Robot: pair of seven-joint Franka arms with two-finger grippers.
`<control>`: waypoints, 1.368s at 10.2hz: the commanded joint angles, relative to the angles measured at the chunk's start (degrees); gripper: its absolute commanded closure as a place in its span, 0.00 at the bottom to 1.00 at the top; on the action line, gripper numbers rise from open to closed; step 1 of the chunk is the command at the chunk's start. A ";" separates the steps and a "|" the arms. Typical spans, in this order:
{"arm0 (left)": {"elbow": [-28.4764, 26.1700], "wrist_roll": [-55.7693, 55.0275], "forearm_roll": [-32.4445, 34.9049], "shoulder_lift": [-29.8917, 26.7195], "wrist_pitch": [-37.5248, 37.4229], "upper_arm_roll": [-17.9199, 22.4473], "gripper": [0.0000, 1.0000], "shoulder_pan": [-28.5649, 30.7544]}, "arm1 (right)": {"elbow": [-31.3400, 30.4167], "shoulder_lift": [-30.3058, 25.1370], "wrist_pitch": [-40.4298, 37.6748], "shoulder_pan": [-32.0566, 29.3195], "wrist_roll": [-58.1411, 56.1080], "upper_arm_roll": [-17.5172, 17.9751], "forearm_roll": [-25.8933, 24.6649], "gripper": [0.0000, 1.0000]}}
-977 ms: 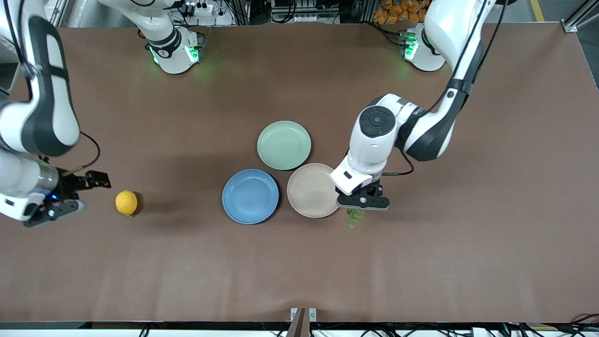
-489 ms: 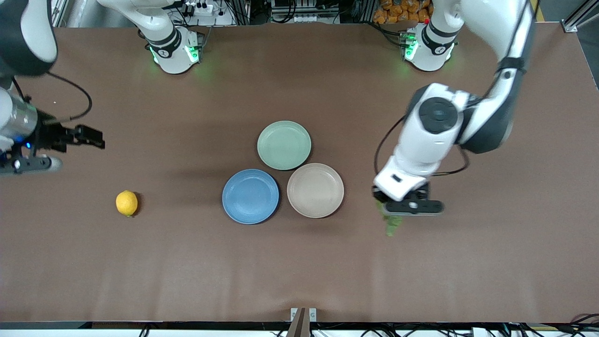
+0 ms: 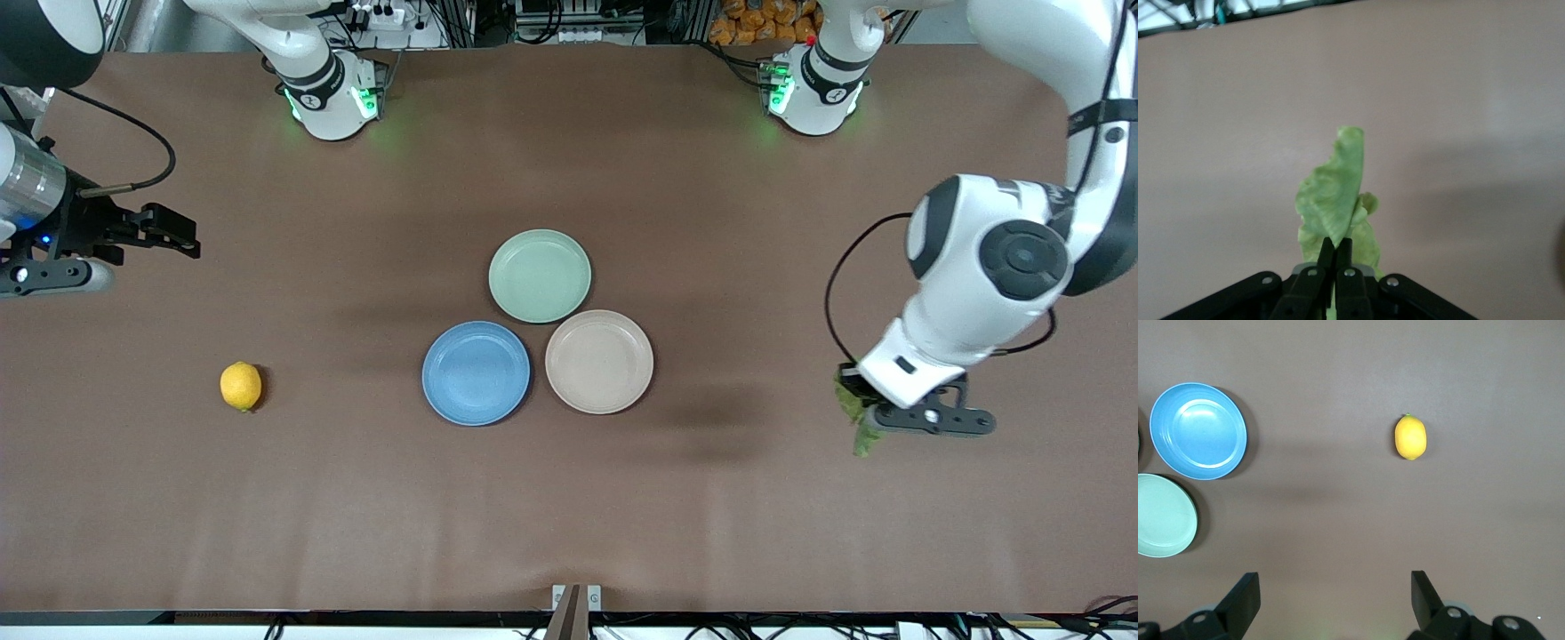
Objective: Pick lemon and lettuce from blue and beige plates
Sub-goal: 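Lift the lettuce off the beige plate with the left gripper and carry it aside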
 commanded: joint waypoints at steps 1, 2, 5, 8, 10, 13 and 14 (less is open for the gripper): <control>-2.66 1.13 -1.19 2.18 -0.36 -0.59 1.00 1.49 | 0.63 0.08 0.08 -0.52 -1.09 0.38 -0.20 0.00; -3.99 0.17 -1.46 3.06 -0.28 -0.68 1.00 1.32 | 0.63 -0.01 0.26 -0.52 -1.00 0.38 -0.20 0.00; -4.35 0.42 -5.48 7.55 -0.28 -0.59 1.00 0.63 | 0.36 -0.10 -0.09 -1.05 -1.09 0.38 -0.12 0.00; -3.66 0.68 -5.50 10.44 -0.28 -0.59 1.00 1.23 | 0.28 -0.19 -0.44 -1.66 -1.18 0.38 0.06 0.00; -2.51 0.95 -5.06 12.29 0.16 -0.33 0.63 1.23 | 0.19 -0.19 -0.44 -1.66 -1.18 0.38 0.06 0.00; 2.92 0.60 -4.89 10.64 -0.71 0.02 0.00 2.29 | 0.19 -0.19 -0.53 -1.58 -1.18 0.29 0.06 0.00; 3.38 0.95 -4.62 8.63 -0.89 0.02 0.00 2.72 | 0.19 -0.19 -0.53 -1.58 -1.18 0.29 0.06 0.00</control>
